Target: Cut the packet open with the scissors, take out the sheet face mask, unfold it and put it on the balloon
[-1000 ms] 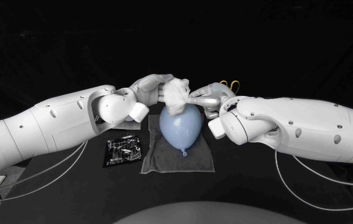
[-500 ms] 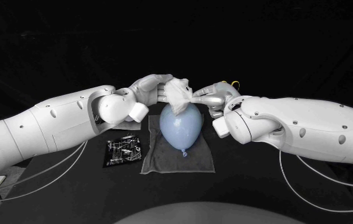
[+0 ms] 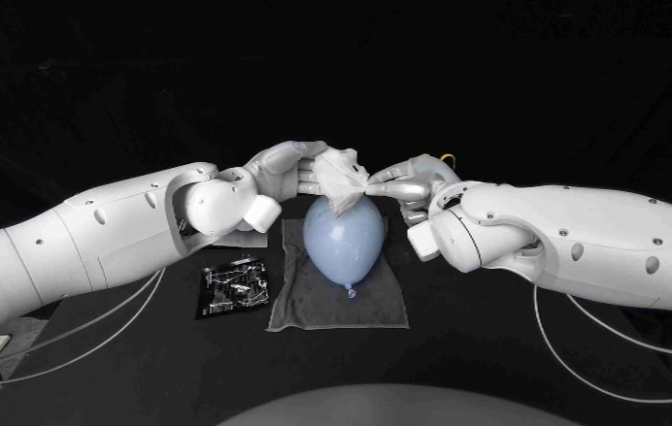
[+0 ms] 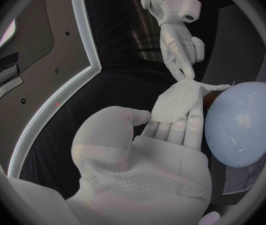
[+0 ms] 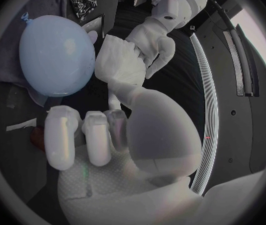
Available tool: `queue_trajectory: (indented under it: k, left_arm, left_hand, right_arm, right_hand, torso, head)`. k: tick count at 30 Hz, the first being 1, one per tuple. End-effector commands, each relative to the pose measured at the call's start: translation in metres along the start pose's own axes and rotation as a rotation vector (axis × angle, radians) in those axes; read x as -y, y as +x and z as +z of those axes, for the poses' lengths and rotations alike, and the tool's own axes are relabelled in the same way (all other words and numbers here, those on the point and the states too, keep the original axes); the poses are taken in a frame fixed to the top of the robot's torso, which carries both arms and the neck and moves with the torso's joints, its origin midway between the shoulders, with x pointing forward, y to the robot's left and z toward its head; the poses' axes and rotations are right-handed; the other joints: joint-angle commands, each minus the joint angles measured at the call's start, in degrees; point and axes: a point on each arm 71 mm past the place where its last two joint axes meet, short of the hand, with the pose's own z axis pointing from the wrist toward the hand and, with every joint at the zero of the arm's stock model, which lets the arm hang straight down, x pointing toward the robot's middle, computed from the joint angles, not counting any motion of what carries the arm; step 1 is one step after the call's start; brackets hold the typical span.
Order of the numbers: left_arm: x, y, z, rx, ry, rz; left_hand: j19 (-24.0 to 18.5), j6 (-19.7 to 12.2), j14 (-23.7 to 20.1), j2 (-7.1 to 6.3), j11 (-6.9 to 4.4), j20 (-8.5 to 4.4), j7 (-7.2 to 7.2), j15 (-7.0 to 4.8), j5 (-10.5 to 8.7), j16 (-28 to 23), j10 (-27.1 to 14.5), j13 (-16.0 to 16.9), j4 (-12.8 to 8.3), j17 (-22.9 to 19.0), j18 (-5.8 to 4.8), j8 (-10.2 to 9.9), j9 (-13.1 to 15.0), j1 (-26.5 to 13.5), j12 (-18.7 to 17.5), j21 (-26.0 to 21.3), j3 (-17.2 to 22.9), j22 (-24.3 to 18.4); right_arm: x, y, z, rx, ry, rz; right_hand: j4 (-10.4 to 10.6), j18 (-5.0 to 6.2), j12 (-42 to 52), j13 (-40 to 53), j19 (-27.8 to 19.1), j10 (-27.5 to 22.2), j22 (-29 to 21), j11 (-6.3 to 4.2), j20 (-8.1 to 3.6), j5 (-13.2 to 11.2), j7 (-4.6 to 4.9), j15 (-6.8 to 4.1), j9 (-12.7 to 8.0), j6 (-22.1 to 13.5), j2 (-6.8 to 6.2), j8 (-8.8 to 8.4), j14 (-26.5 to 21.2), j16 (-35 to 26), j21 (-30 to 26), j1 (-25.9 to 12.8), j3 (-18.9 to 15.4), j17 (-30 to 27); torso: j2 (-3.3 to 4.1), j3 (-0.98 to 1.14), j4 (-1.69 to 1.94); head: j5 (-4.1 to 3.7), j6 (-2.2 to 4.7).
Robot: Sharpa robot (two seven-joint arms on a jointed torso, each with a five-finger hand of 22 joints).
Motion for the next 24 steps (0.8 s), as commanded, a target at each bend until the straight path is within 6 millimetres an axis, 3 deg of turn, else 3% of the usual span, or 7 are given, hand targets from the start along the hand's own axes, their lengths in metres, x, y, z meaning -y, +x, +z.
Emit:
queue_trajectory:
  k: [1, 24]
  left_arm:
    - [0.005, -0.001, 0.0, 0.008, 0.032, -0.001]
    - [0.005, -0.006, -0.001, 0.028, 0.041, -0.007]
  left_hand:
    - [-0.3, 0.2, -0.3, 0.02, -0.16, 0.12, 4.1, 0.2, 0.03, -0.2, 0.3, 0.0, -0.4, -0.1, -0.53, 0.2, 0.1, 0.5, 0.1, -0.3, 0.0, 0.0]
    - [-0.6, 0.2, -0.4, 0.01, -0.17, 0.19, 4.07, 0.23, 0.04, -0.3, 0.4, 0.0, -0.4, -0.1, -0.55, 0.3, 0.1, 0.5, 0.0, -0.3, 0.1, 0.0]
  right_arm:
    - [0.002, -0.001, 0.001, -0.007, 0.008, -0.021]
    - [0.009, -0.014, 0.002, 0.027, 0.016, -0.057]
  right_hand:
    - [0.0, 0.1, 0.2, 12.7, 3.7, 4.5, 12.1, -0.49, -0.44, -0.3, -0.15, -0.58, 2.5, 0.2, -0.1, 0.19, 6.0, 0.3, 0.4, -0.5, 0.2, 15.1]
    - [-0.7, -0.03, 0.6, 12.9, 3.9, 4.7, 12.3, -0.64, -0.53, -0.4, -0.3, -0.68, 2.8, 0.4, -0.06, 0.66, 6.0, 0.3, 1.0, -0.9, 1.0, 15.1]
  torso:
    - [0.0, -0.02, 0.01]
    - [-0.02, 0.02, -0.01]
  head:
    - [0.06, -0.09]
    - [0.17, 0.03]
